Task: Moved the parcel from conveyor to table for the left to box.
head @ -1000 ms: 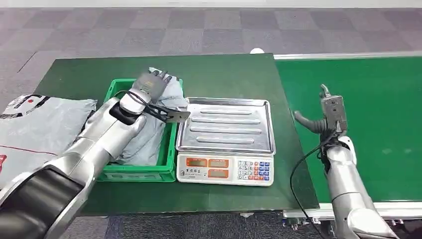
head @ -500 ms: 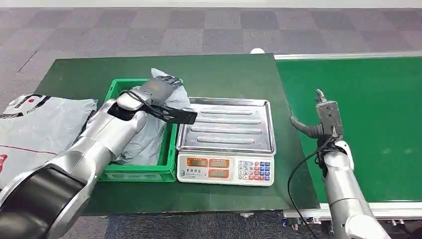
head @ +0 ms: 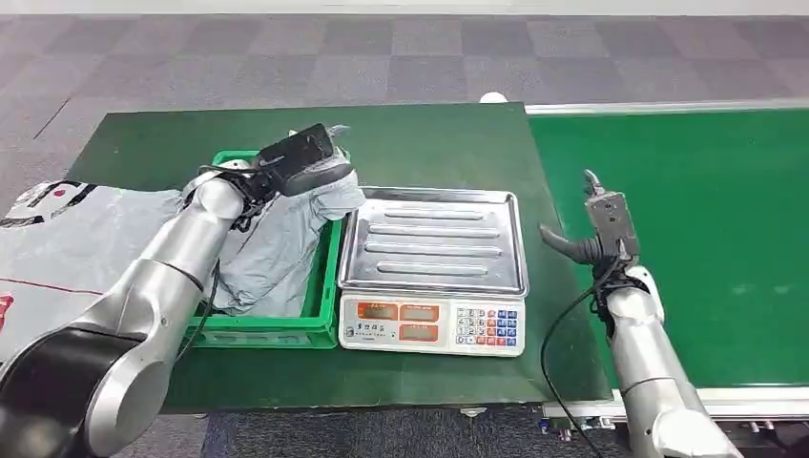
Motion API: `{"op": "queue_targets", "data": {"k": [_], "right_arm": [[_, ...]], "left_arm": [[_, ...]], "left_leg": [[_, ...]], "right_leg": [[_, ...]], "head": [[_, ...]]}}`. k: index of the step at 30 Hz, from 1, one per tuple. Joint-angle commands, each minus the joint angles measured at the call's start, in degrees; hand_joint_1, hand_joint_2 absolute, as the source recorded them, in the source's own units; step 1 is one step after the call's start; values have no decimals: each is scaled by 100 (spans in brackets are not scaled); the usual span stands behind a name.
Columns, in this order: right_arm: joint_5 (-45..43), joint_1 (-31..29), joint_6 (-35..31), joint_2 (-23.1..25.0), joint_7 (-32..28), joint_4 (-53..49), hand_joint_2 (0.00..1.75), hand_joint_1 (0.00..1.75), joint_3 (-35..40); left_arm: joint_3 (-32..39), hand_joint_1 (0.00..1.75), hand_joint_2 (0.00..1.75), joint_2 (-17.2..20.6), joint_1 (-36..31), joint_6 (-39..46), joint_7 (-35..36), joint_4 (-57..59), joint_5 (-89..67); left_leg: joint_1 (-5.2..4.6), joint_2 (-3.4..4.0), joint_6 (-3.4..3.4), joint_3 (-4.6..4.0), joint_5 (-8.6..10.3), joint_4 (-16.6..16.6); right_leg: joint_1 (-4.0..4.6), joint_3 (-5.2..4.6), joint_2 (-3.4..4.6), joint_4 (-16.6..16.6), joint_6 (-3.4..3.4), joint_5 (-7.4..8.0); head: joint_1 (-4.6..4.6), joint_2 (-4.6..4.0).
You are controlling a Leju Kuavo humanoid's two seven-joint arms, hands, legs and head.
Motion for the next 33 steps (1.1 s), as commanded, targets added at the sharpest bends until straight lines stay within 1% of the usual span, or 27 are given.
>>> {"op": "queue_targets", "data": {"k": [1,3,4,5,6,7,9,11,12,13,15,16,17,18,19,20,21,23,24,25,26,27,28,30,31,32,33], "right_arm": [[-181,-420,-73,219,-51,134,175,0,619],[-279,-499,-72,275,-19,93,175,0,726],[-370,-532,-82,297,9,82,175,0,780],[-429,-533,-79,315,12,68,175,0,798],[-506,-447,-93,353,4,-26,175,0,842],[-564,-374,-119,362,-14,-97,175,0,882],[-740,-233,-171,420,-117,-264,175,0,968],[-880,-210,-226,474,-150,-414,175,0,1137],[-1020,-279,-176,537,-106,-414,175,0,1258],[-1110,-387,-188,592,-49,-318,175,0,1390],[-1168,-601,-280,705,26,-48,175,0,1609],[-1148,-702,-353,764,33,130,175,0,1689],[-1183,-755,-401,795,12,233,175,0,1696],[-1213,-799,-454,795,-32,315,175,0,1711],[-1257,-824,-462,762,-66,374,175,0,1735],[-1290,-820,-480,723,-92,405,175,0,1752],[-1359,-811,-501,653,-131,451,175,0,1822],[-1438,-781,-521,576,-146,497,175,0,1858],[-1481,-781,-528,552,-169,521,175,0,1894],[-1498,-766,-535,532,-172,522,175,0,1903],[-1527,-743,-546,509,-183,513,175,0,1934],[-1542,-728,-552,504,-189,500,175,0,1945],[-1564,-706,-589,508,-192,468,175,0,1955],[-1608,-761,-627,511,-151,491,175,0,1991],[-1650,-774,-670,515,-138,493,175,0,1984],[-1657,-763,-709,492,-135,464,175,0,1991],[-1661,-731,-728,463,-133,448,175,0,1993]], "left_arm": [[128,0,175,-350,364,538,-335,-96,581],[16,0,175,-454,465,729,-341,-230,787],[8,0,175,-542,462,742,-163,-185,1041],[-16,0,0,-608,447,800,-53,-138,1136],[-95,0,0,-802,432,1081,11,-34,1217],[-108,0,0,-932,437,1172,-15,58,1384],[-115,0,0,-1247,547,1666,-236,129,1631],[-8,0,0,-1531,613,1915,-187,247,2110],[-79,0,175,-1589,664,2082,-194,234,2545],[-381,0,175,-1589,653,2266,-187,262,2833],[-705,0,175,-1589,629,2549,-279,306,3291],[-818,0,175,-1589,641,2637,-394,287,3514],[-880,0,175,-1589,671,2730,-537,254,3633],[-937,0,175,-1589,683,2734,-623,270,3730],[-943,0,175,-1569,731,2701,-702,267,3784],[-819,0,175,-1567,804,2646,-779,249,3971],[-834,0,175,-1540,856,2515,-784,317,4120],[-1120,0,175,-1493,956,2704,-907,344,3912],[-1154,0,175,-1493,1000,2666,-933,331,3953],[-1184,0,175,-1512,1036,2649,-930,338,3956],[-1477,0,175,-1486,1050,2837,-1015,323,3676],[-1580,0,175,-1486,1066,2964,-1076,301,3564],[-1541,0,175,-1525,1072,2896,-1014,309,3671],[-1562,0,175,-1540,1031,2756,-930,343,3795],[-1637,0,175,-1526,1001,2741,-945,361,3778],[-1626,0,175,-1525,971,2704,-909,401,3829],[-1594,0,175,-1528,952,2647,-872,436,3888]], "left_leg": [[0,19,3,18,-3,-7],[-2,10,2,9,-2,-3],[1,17,2,16,-4,-4],[-2,12,2,10,-3,-2],[0,8,1,4,-2,1],[1,8,2,11,-3,-2],[1,-6,2,6,0,-2],[7,-17,4,29,1,-16],[-1,-11,3,9,-1,-4],[4,-12,4,17,-4,-5],[-2,3,5,2,-5,1],[3,13,6,23,-9,-7],[0,12,5,6,-8,1],[1,32,4,17,-10,-3],[-1,22,3,10,-6,-3],[0,24,3,14,-6,-7],[-2,6,3,5,-4,-4],[2,13,3,31,-3,-20],[-2,4,4,17,-4,-10],[-1,6,4,29,-3,-19],[2,11,5,34,-3,-23],[-3,2,5,12,-4,-7],[2,0,6,21,-4,-11],[0,4,5,5,-5,-2],[5,11,8,28,-8,-12],[-2,3,5,8,-5,-4],[5,3,6,21,-6,-9]], "right_leg": [[0,14,18,-11,-2,4],[-2,6,9,-5,-2,1],[1,13,16,-9,-3,2],[-3,7,11,-5,-3,1],[-1,3,7,-2,-2,1],[1,11,7,-6,-4,1],[0,9,-7,-7,-1,0],[7,41,-20,-31,-3,1],[-1,13,-15,-9,0,-2],[4,25,-16,-17,-1,-2],[-3,4,-1,-3,-1,0],[3,25,9,-16,-4,2],[0,7,8,-5,-3,2],[1,11,28,-9,-5,6],[-1,4,18,-6,-5,5],[0,8,20,-10,-6,6],[-1,3,6,-5,-3,2],[5,27,11,-25,-6,6],[3,15,1,-13,-2,1],[6,28,1,-24,-3,3],[10,33,7,-30,-3,6],[3,11,-2,-10,0,0],[7,24,-4,-20,0,1],[1,5,0,-6,0,0],[7,31,6,-24,-2,2],[-2,6,3,-7,-1,0],[5,24,3,-20,-4,2]], "head": [[0,0],[0,0],[0,0],[0,0],[0,0],[0,0],[0,0],[0,0],[0,0],[0,0],[0,0],[0,0],[0,0],[0,0],[0,0],[0,0],[0,0],[-2,0],[0,0],[0,0],[0,0],[0,0],[0,0],[0,0],[0,0],[0,0],[0,0]]}}
